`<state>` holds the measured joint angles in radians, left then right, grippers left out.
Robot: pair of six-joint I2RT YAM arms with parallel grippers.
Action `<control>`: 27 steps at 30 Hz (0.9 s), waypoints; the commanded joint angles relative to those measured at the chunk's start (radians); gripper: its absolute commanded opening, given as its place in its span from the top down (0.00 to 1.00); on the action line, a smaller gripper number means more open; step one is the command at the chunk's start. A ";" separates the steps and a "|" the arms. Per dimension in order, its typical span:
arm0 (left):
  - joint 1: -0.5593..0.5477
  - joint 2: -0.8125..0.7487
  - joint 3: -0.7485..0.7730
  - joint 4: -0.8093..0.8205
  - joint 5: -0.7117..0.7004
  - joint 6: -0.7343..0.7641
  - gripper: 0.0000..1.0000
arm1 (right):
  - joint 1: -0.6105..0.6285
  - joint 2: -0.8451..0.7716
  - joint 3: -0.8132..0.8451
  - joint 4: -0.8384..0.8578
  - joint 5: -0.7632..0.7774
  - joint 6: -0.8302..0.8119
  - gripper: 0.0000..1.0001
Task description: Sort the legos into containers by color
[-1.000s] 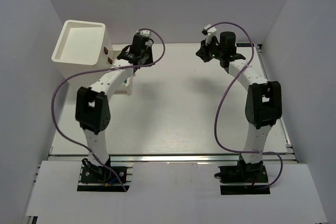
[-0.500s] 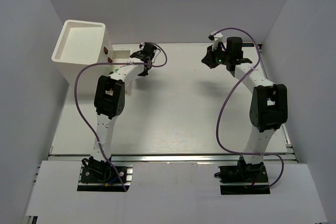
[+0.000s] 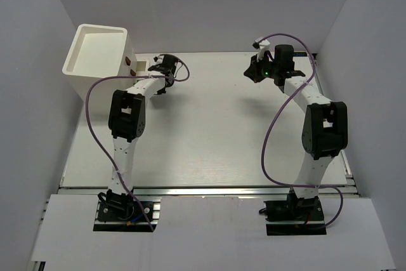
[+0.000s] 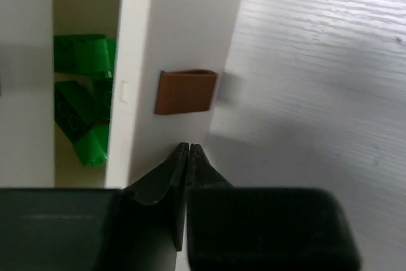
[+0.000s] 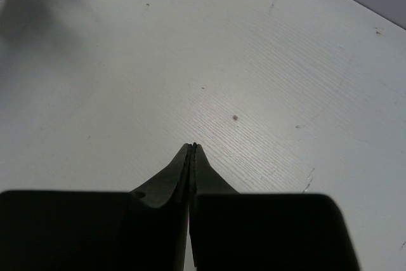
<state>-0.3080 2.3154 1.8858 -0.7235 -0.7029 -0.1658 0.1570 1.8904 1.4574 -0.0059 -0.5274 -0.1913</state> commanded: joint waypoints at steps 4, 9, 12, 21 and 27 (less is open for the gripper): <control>0.029 -0.048 0.056 0.007 -0.063 -0.009 0.38 | -0.007 -0.034 -0.008 0.007 -0.023 0.007 1.00; 0.061 -0.050 0.052 0.007 -0.070 -0.012 0.22 | -0.008 -0.039 -0.009 0.007 -0.020 0.007 1.00; 0.072 -0.059 0.032 0.012 -0.052 -0.014 0.37 | -0.010 -0.037 -0.012 0.007 -0.020 0.009 1.00; 0.099 -0.060 0.032 -0.001 -0.060 -0.029 0.20 | -0.013 -0.043 -0.017 0.007 -0.020 0.016 1.00; 0.099 -0.080 0.012 0.010 -0.026 -0.035 0.24 | -0.011 -0.047 -0.017 0.007 -0.023 0.009 1.00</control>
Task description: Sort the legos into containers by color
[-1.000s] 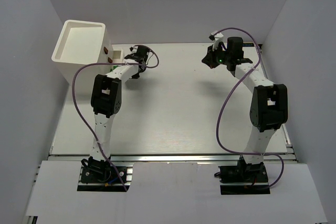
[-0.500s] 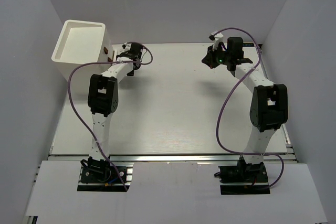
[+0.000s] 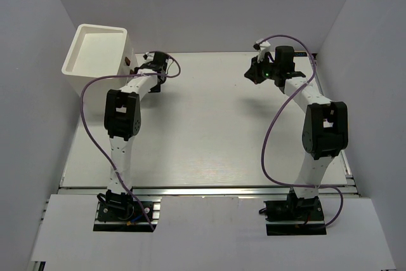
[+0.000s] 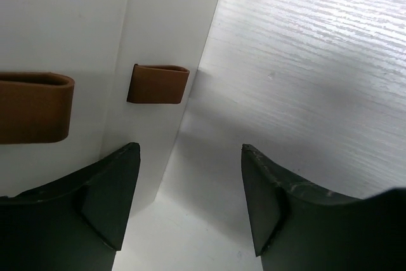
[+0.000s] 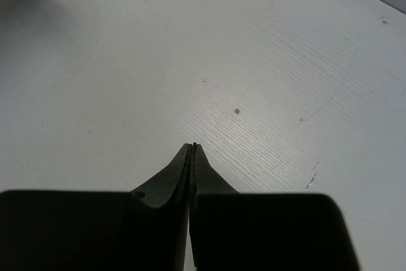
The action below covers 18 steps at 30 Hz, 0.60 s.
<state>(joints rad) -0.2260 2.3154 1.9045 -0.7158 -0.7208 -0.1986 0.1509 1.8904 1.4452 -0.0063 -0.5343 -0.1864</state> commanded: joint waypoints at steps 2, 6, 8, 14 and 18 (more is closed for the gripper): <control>0.008 -0.094 0.001 0.007 0.027 0.011 0.34 | -0.002 -0.050 -0.006 0.008 -0.021 -0.005 1.00; -0.004 -0.135 0.033 0.027 0.228 0.042 0.79 | -0.001 -0.051 0.006 -0.055 -0.049 -0.060 0.84; -0.013 -0.175 0.010 0.053 0.381 0.065 0.93 | 0.006 -0.045 0.033 -0.115 -0.102 -0.125 0.40; -0.013 -0.476 -0.310 0.337 0.894 0.059 0.32 | -0.002 -0.030 0.142 -0.271 -0.016 -0.064 0.11; -0.022 -0.622 -0.465 0.447 1.060 0.001 0.02 | -0.001 -0.053 0.184 -0.334 0.103 0.005 0.11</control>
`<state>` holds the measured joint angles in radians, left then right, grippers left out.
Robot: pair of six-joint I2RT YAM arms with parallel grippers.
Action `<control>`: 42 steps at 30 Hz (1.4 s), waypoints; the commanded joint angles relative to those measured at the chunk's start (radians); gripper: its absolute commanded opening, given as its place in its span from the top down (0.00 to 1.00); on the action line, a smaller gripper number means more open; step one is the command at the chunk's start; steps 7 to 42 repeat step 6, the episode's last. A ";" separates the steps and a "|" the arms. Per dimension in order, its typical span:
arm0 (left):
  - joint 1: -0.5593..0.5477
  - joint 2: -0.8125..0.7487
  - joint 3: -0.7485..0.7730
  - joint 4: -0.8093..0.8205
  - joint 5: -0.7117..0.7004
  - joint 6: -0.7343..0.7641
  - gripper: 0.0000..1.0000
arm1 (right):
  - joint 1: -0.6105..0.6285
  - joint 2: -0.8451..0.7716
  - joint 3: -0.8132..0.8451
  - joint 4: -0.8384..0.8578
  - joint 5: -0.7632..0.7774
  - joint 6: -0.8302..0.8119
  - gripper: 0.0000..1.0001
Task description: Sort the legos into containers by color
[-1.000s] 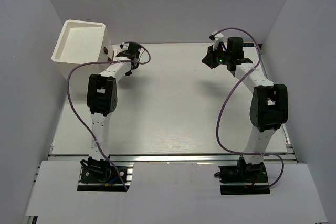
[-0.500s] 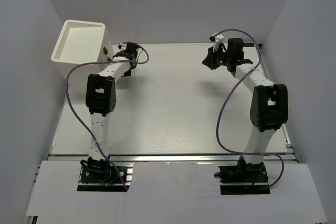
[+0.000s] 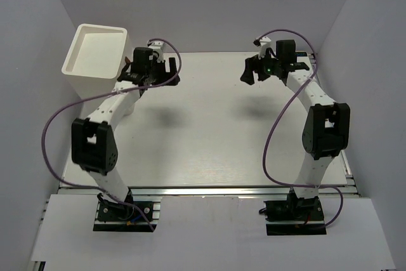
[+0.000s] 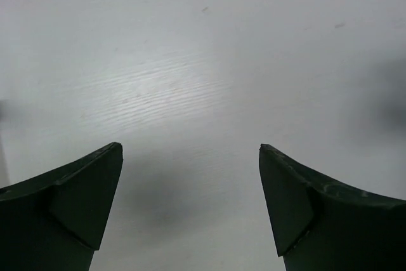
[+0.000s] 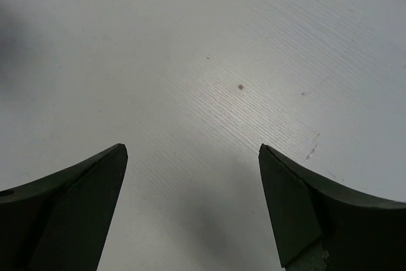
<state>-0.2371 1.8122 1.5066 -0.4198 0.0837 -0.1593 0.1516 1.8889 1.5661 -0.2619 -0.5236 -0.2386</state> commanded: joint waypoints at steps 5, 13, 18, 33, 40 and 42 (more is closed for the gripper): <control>-0.011 -0.360 -0.320 0.314 0.274 -0.137 0.02 | -0.009 -0.127 0.028 -0.090 0.077 0.059 0.11; -0.011 -0.391 -0.350 0.350 0.274 -0.146 0.02 | -0.007 -0.149 -0.018 -0.074 0.073 0.059 0.10; -0.011 -0.391 -0.350 0.350 0.274 -0.146 0.02 | -0.007 -0.149 -0.018 -0.074 0.073 0.059 0.10; -0.011 -0.391 -0.350 0.350 0.274 -0.146 0.02 | -0.007 -0.149 -0.018 -0.074 0.073 0.059 0.10; -0.011 -0.391 -0.350 0.350 0.274 -0.146 0.02 | -0.007 -0.149 -0.018 -0.074 0.073 0.059 0.10; -0.011 -0.391 -0.350 0.350 0.274 -0.146 0.02 | -0.007 -0.149 -0.018 -0.074 0.073 0.059 0.10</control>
